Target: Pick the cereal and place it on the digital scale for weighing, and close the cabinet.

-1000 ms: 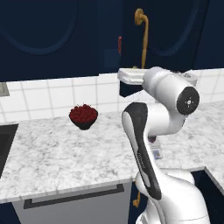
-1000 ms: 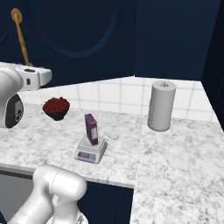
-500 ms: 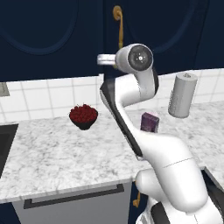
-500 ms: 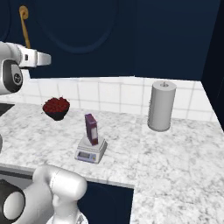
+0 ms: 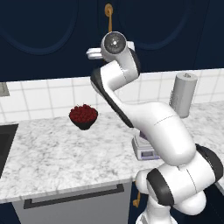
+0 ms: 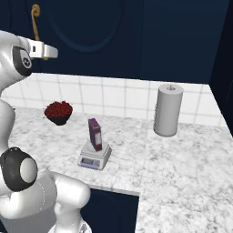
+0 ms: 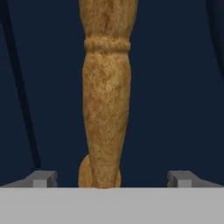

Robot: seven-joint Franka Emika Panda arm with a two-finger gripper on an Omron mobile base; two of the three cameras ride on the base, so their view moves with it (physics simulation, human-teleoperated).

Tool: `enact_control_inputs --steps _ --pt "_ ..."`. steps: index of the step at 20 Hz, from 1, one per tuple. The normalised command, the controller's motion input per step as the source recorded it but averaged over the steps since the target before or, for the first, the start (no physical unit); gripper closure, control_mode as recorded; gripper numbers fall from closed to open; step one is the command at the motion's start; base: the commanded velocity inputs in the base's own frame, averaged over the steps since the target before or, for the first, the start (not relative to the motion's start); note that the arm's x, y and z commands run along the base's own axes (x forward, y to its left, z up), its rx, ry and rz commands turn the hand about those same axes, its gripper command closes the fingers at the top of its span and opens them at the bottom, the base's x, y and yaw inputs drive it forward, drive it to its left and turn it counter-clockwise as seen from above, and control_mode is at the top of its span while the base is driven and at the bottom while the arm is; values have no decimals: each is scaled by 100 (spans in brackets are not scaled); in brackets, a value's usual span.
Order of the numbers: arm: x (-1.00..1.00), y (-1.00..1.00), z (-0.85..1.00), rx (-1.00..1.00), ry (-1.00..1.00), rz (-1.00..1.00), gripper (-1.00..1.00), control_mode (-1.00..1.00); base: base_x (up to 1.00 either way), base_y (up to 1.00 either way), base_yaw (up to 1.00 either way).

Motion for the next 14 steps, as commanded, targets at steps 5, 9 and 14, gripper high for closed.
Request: enact_control_inputs --steps 5,9,14 --pt "100 3 -11 -1 6 -1 -100 -100 0 0 0" --pt "48 4 -2 -1 3 -1 -100 -100 0 0 0" --pt "2 -1 0 0 0 0 -100 -100 0 0 0"
